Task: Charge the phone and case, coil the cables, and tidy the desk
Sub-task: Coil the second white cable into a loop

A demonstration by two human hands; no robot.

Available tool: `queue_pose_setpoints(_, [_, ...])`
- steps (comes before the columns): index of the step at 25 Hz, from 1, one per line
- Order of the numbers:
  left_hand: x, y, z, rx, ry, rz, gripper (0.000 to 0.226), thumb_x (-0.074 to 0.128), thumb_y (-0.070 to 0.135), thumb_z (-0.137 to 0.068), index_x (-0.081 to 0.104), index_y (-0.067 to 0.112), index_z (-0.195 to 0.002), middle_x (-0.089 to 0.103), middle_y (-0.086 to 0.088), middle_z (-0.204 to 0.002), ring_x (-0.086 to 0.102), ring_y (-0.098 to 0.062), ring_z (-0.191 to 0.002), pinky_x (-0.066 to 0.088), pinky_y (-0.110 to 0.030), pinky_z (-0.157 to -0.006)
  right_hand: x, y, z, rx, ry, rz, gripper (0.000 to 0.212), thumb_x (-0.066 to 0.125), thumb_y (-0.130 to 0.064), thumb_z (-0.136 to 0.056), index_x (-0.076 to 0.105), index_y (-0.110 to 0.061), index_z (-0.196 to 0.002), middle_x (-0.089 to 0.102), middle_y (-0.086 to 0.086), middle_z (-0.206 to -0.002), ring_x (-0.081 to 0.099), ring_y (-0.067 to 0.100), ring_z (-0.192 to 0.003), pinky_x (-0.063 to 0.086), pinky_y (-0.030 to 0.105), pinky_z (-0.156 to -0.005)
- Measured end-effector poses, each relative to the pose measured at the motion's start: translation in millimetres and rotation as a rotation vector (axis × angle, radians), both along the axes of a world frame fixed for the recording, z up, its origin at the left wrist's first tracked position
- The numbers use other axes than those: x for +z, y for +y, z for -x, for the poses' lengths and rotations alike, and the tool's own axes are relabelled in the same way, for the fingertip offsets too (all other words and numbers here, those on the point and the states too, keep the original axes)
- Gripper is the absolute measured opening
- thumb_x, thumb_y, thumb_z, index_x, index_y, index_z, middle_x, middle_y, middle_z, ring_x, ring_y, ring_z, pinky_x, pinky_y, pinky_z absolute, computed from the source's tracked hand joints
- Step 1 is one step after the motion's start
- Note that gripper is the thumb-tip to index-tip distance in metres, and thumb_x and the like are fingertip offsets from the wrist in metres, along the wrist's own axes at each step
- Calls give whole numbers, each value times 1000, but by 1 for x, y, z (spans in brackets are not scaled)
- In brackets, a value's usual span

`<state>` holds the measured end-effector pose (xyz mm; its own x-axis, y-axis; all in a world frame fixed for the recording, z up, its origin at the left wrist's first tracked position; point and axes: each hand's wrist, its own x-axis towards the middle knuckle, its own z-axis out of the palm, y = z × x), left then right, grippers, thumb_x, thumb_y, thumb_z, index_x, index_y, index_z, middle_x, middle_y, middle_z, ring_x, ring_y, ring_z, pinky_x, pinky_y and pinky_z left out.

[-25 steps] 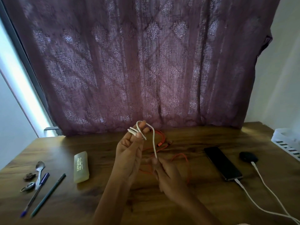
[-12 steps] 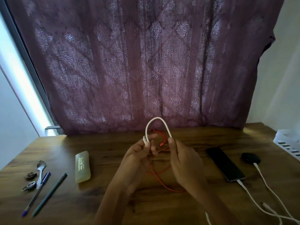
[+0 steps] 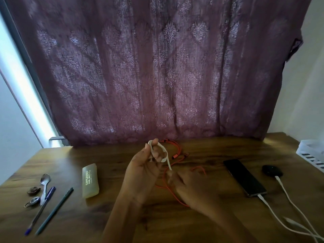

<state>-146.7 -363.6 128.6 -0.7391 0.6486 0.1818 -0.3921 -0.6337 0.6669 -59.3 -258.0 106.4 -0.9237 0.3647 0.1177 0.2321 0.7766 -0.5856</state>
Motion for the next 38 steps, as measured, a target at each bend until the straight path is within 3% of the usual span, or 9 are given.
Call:
queue_pose_setpoints(3, [-8,4,0,96,118,134,27,34,17,-96,59,10,-103,64,3,-69,63,-9,-68,51,-20,-70,-1,-8,-3,52,40,-221,43,30,-46,-98,58,-21,-78,58,-3,-71,56,12,-68,37,28,-58])
queue_pose_setpoints(6, [-12,3,-1,241,388,357,26,36,16,-96,57,15,-111,73,6,-84,68,-7,-82,52,-25,-70,-2,-5,-2,62,54,-393,34,35,-42,-98,62,-21,-101,64,-2,-96,62,18,-86,39,28,-64])
queue_pose_setpoints(9, [-22,2,2,363,631,525,35,40,22,-93,49,4,-122,72,11,-96,67,-5,-72,52,-27,-73,2,-5,-6,74,149,-654,16,73,-36,-75,68,-29,-88,61,-9,-75,61,11,-59,40,23,-44])
queue_pose_setpoints(15, [-34,4,-9,156,683,596,32,43,35,-94,55,7,-86,54,1,-71,48,-10,-69,41,-28,-67,29,12,-15,216,547,-688,15,55,-34,-81,69,-31,-78,56,-11,-69,54,5,-66,37,16,-43])
queue_pose_setpoints(19, [-16,5,-21,11,606,524,50,26,47,-90,59,23,-61,40,6,-52,32,-12,-56,29,-27,-60,40,31,-6,257,652,-485,14,59,-31,-81,72,-27,-82,61,-13,-77,51,2,-74,43,21,-56])
queue_pose_setpoints(22, [-8,5,-23,-89,462,374,48,30,44,-88,65,18,-67,31,8,-42,24,-8,-44,23,-26,-56,38,42,2,282,658,-151,13,58,-30,-86,70,-29,-90,65,-13,-84,58,2,-83,49,26,-70])
queue_pose_setpoints(27, [1,5,-27,-148,141,123,41,39,38,-85,63,12,-63,29,10,-35,26,-2,-32,47,-18,-58,30,40,6,196,617,476,22,52,-6,-92,69,-20,-92,72,4,-85,68,20,-77,52,20,-66])
queue_pose_setpoints(33, [-1,10,-24,-81,-32,56,44,37,35,-91,60,12,-62,28,9,-37,25,-3,-32,48,-18,-64,3,28,4,26,495,412,32,52,-14,-94,64,-43,-87,69,-2,-75,60,6,-65,49,31,-64])
queue_pose_setpoints(38, [-9,15,-21,-17,-40,72,40,39,36,-90,59,13,-63,27,9,-38,26,-4,-33,46,-19,-66,1,13,-6,0,453,575,20,51,-28,-94,67,-22,-82,65,-7,-87,61,8,-85,45,23,-77])
